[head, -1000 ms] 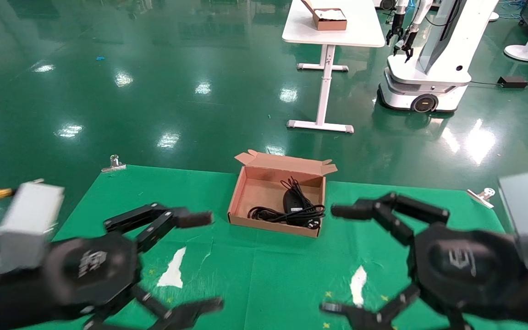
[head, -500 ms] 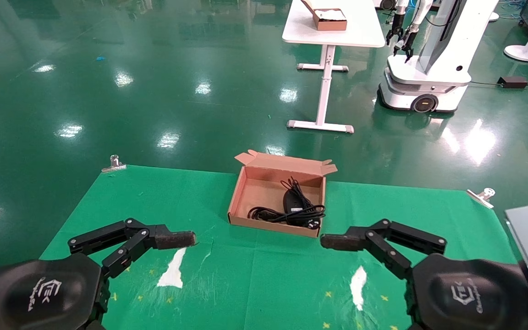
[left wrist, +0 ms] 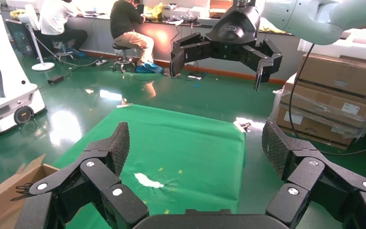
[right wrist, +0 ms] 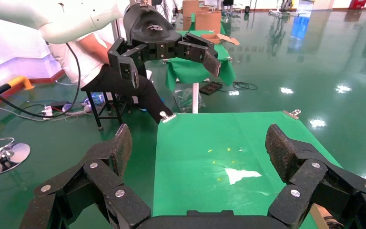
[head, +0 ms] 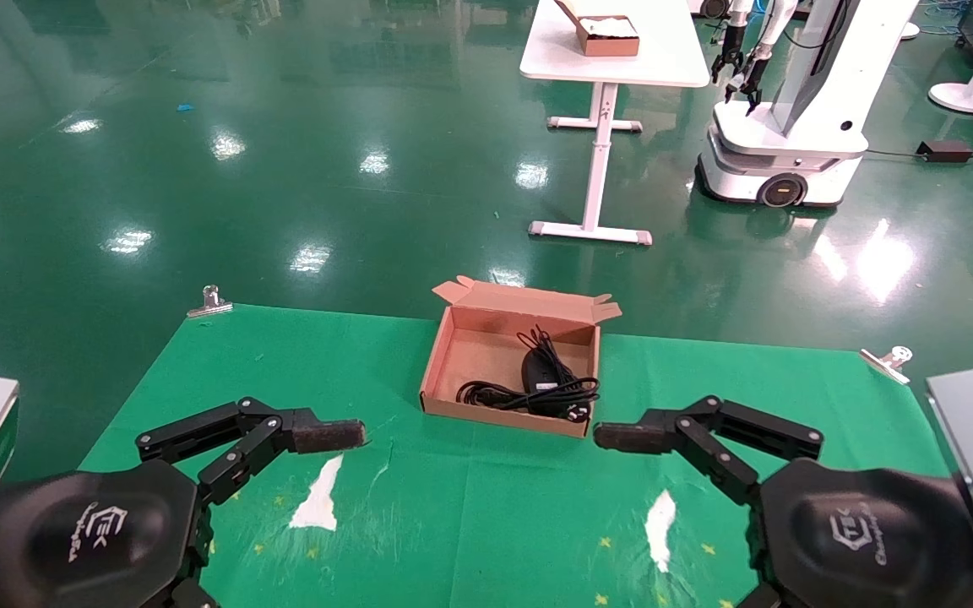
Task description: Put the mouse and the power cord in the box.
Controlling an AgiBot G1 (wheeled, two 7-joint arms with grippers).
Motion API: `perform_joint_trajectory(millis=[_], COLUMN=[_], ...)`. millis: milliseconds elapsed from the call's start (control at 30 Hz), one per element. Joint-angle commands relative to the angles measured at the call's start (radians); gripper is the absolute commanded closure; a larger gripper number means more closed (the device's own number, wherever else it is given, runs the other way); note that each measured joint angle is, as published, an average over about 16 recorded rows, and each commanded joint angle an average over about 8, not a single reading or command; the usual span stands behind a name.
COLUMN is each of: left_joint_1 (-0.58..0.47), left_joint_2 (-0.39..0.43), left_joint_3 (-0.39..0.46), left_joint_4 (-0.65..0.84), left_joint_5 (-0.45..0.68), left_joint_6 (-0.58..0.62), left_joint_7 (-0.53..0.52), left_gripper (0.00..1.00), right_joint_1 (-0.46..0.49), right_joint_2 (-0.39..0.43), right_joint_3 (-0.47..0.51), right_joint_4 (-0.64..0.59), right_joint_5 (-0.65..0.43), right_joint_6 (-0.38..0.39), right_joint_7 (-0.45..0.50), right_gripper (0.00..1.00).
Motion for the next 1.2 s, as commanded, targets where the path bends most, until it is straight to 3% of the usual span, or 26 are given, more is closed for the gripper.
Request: perform_joint_trajectory(millis=[33,1200], left_joint_1=[-0.001,-0.004], left_joint_2=[0.001,0.005], left_joint_3=[0.001,0.006], left_joint_4=[0.001,0.005], left_joint_5=[0.001,0.004], left_joint_6=[-0.001,-0.006], left_joint_7=[0.0,0.002], left_gripper=[0.0,0.0], right_joint_1=[0.001,0.005], right_joint_2=[0.0,-0.001], right_joint_3=[0.0,-0.002], right_joint_4=[-0.001,-0.004], right_joint_5=[-0.001,-0.005], right_joint_6=[0.0,0.002], right_joint_7=[0.0,-0.002], right_gripper=[0.0,0.0])
